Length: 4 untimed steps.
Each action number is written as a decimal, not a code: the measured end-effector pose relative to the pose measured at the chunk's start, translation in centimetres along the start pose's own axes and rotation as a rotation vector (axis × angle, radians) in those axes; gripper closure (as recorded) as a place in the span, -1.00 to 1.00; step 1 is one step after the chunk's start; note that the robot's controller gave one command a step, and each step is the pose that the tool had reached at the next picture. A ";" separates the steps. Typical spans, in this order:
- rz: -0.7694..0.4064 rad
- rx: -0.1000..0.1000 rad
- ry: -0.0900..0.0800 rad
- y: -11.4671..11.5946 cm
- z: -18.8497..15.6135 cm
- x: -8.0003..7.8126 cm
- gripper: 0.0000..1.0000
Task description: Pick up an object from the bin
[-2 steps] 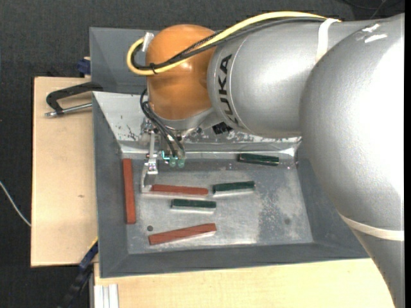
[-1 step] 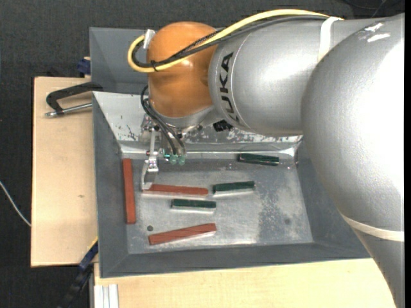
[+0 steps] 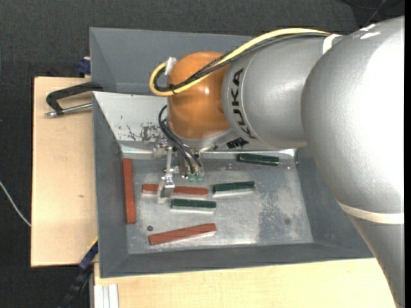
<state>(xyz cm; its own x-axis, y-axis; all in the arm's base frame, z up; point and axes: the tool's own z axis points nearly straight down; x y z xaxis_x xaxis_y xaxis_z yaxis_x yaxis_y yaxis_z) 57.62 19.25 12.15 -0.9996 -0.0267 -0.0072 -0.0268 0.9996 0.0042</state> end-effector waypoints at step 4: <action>0.033 0.001 -0.001 -4.6 -16.5 -1.2 1.00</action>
Offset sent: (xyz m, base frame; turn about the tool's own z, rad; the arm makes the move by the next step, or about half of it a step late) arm 0.0250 -0.0465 -0.0515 -0.0073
